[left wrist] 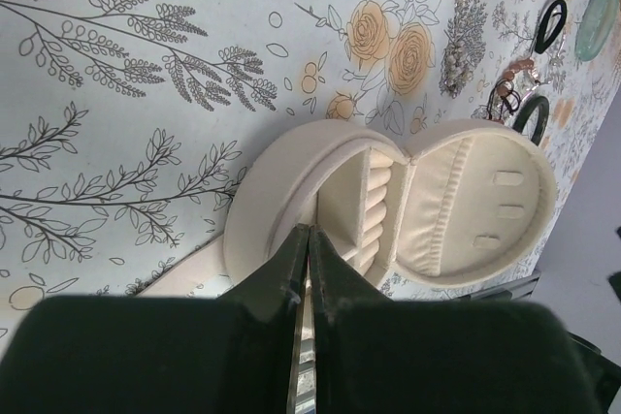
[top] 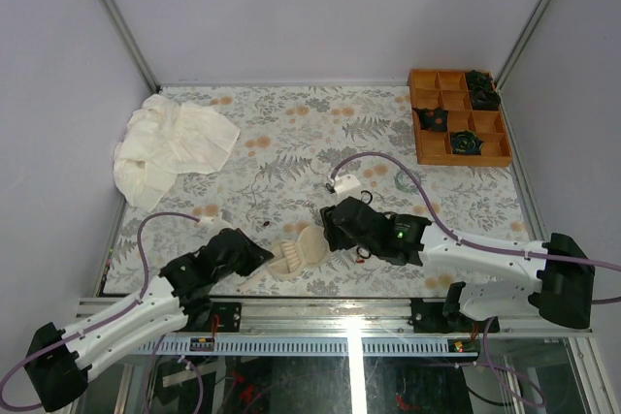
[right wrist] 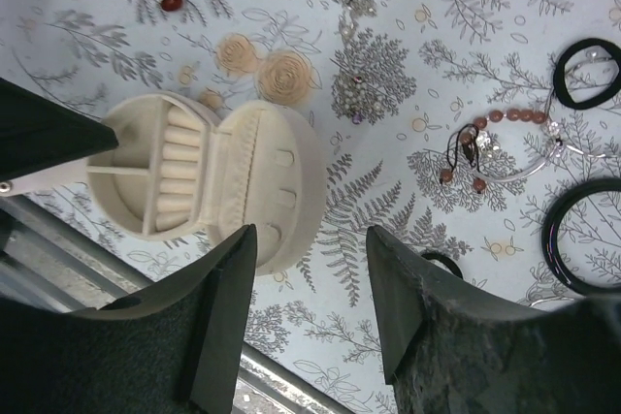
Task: Organize the mixed jewelry
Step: Open the jewelry box at the center of the board.
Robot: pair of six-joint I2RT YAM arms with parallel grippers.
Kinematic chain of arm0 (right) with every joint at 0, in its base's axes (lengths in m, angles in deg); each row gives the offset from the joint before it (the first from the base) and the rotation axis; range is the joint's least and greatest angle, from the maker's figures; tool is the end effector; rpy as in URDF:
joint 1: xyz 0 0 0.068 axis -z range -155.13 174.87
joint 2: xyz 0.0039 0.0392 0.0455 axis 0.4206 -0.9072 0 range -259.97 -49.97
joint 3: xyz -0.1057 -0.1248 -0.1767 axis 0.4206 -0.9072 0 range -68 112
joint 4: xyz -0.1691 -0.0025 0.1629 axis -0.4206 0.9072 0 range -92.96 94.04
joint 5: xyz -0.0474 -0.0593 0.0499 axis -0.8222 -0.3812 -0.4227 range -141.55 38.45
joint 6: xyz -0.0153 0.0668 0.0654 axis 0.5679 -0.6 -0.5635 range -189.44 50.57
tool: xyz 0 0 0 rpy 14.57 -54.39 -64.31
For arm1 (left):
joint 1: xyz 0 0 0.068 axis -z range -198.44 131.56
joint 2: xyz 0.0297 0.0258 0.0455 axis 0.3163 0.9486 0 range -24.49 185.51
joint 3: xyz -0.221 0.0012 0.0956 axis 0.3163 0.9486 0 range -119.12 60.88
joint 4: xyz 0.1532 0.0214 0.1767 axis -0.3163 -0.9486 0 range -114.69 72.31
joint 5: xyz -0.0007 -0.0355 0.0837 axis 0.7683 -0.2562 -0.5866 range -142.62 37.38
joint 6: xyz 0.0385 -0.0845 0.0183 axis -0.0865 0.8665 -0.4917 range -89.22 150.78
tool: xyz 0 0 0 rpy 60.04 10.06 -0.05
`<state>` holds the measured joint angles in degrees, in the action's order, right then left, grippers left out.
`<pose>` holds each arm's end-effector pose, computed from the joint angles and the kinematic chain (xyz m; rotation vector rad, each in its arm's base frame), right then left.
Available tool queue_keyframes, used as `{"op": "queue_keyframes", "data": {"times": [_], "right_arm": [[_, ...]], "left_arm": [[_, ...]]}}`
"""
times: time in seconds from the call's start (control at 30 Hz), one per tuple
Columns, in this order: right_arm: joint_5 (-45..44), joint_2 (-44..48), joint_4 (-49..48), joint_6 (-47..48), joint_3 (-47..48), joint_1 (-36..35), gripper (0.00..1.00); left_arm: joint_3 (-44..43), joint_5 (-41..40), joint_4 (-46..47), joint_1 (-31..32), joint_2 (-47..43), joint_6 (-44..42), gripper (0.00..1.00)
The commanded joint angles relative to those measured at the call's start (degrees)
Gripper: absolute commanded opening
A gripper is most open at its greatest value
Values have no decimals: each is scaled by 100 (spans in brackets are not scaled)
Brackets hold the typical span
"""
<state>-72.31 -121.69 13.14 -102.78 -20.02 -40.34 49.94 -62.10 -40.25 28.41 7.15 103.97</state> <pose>0.1482 0.2488 0.2017 -0.4341 2.2247 0.5312 0.1214 -0.1090 0.1057 -0.6501 2.3886 -0.8235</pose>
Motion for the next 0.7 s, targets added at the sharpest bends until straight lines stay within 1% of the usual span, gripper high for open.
{"op": "queue_keyframes", "data": {"times": [0.0, 0.13, 0.2, 0.27, 0.4, 0.5, 0.6, 0.67], "right_arm": [[62, 251, 62, 169, 333, 34, 57], [11, 316, 142, 172, 313, 34, 57], [-8, 325, 165, 157, 281, 35, 58], [-24, 326, 191, 140, 252, 29, 58], [-55, 323, 211, 131, 208, 29, 58], [-76, 313, 233, 134, 195, 35, 58], [-253, 293, 344, 138, 193, 29, 58], [-386, 283, 482, 116, 217, 38, 58]], "left_arm": [[-182, -195, -333, 11, -87, -132, 2], [-227, -190, -378, 6, -130, -129, 9], [-241, -182, -371, 13, -146, -137, 15], [-270, -182, -378, 11, -141, -138, 23], [-341, -175, -397, 10, -114, -168, 33], [-367, -177, -374, 9, -116, -165, 34], [-400, -189, -371, 12, -124, -173, 29], [-404, -183, -364, 12, -123, -165, 28]]}}
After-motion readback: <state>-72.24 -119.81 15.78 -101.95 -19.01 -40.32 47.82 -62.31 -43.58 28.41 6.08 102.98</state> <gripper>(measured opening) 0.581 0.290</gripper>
